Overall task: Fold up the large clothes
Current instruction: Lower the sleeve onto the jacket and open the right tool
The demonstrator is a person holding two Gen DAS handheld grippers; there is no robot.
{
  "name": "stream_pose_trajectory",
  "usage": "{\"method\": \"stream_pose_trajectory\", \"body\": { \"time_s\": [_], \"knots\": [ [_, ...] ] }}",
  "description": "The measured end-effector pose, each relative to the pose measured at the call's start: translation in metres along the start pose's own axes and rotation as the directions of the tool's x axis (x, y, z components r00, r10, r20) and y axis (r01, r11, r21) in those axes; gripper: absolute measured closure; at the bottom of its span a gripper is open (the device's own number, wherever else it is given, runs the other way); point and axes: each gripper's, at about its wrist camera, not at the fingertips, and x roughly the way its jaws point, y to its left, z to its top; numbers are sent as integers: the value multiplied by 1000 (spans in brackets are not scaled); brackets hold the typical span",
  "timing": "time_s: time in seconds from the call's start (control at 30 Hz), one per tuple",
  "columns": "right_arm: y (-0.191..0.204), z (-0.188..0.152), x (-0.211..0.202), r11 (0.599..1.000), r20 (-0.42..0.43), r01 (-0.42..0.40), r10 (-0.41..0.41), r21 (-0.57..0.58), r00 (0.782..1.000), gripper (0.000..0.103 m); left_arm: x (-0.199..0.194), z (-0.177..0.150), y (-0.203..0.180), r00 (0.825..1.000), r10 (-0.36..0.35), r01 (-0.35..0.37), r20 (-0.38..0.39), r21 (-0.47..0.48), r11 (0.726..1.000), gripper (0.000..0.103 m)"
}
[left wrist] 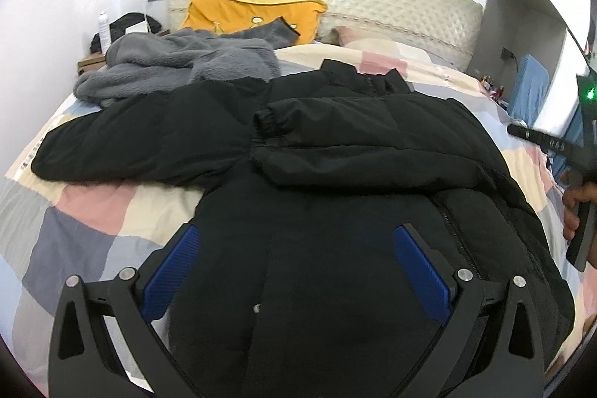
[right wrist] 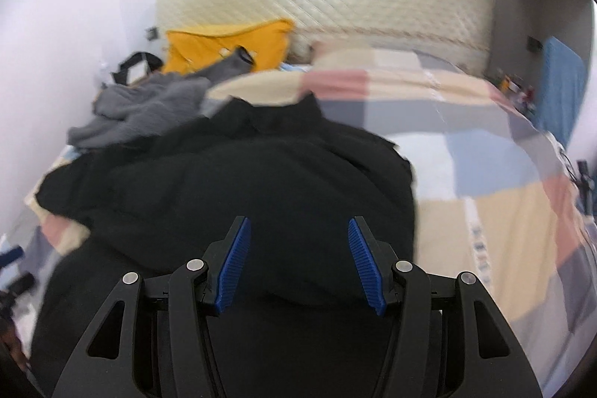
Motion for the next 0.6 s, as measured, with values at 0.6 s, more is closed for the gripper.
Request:
{"method": "stream_pose_trajectory", "body": {
  "time_s": [0.6],
  "knots": [
    [-84, -70, 80, 988, -217, 156, -147, 22, 965, 31, 31, -5, -48, 1000, 5, -4, -4, 56, 998, 0]
  ]
}}
